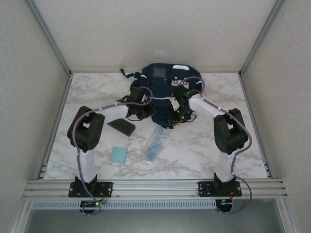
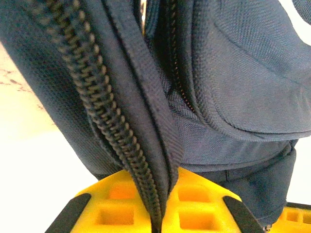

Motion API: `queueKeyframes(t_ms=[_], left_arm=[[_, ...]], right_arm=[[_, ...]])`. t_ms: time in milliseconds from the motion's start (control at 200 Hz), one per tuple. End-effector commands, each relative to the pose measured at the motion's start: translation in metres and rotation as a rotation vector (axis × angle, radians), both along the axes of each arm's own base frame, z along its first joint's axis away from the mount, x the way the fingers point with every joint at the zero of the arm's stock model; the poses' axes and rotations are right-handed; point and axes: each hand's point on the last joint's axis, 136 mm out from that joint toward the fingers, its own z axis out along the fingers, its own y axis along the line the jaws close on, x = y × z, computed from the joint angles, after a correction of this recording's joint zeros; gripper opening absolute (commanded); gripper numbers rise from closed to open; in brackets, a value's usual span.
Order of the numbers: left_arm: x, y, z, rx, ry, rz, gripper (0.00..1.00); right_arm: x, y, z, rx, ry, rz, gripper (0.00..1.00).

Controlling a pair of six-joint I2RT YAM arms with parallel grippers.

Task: Pack books, pencil case, and school supplies into a backpack

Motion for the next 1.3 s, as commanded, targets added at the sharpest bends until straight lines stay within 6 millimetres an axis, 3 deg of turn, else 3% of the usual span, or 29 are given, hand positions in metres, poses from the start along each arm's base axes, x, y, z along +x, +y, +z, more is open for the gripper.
queueKeyframes(t_ms=[0, 315, 435, 480, 556, 711, 821, 926, 1111, 1296], left_arm=[[0.021, 0.017, 0.013, 0.032, -0.071, 0.044, 0.0], [0.02, 0.014, 0.018, 0.012, -0.073, 0.044, 0.0], [0.02, 0.017, 0.016, 0.024, -0.074, 0.047, 0.0], [0.02, 0.019, 0.013, 0.032, -0.073, 0.049, 0.0], [0.024, 0.027, 0.006, 0.055, -0.071, 0.059, 0.0], [0.038, 0.055, -0.007, 0.113, -0.07, 0.086, 0.0], [0.05, 0.075, -0.007, 0.164, -0.081, 0.101, 0.0], [0.061, 0.089, -0.001, 0.191, -0.101, 0.108, 0.0], [0.069, 0.101, 0.013, 0.217, -0.117, 0.1, 0.0], [0.06, 0.093, 0.017, 0.18, -0.104, 0.07, 0.0]], right_arm=[[-0.017, -0.011, -0.02, -0.076, 0.071, -0.004, 0.29], [0.006, 0.003, -0.017, -0.04, -0.032, -0.029, 0.27], [0.015, 0.008, -0.01, -0.023, -0.066, -0.032, 0.01], [0.015, 0.007, -0.009, -0.026, -0.067, -0.024, 0.0], [0.009, -0.001, -0.013, -0.06, -0.045, -0.002, 0.0], [-0.02, -0.032, -0.029, -0.177, 0.057, 0.043, 0.0], [-0.042, -0.051, -0.036, -0.229, 0.136, 0.048, 0.0], [-0.051, -0.066, -0.039, -0.286, 0.173, 0.034, 0.0], [-0.025, -0.076, -0.028, -0.299, 0.098, -0.043, 0.0], [0.008, -0.044, 0.007, -0.142, -0.028, -0.097, 0.03]])
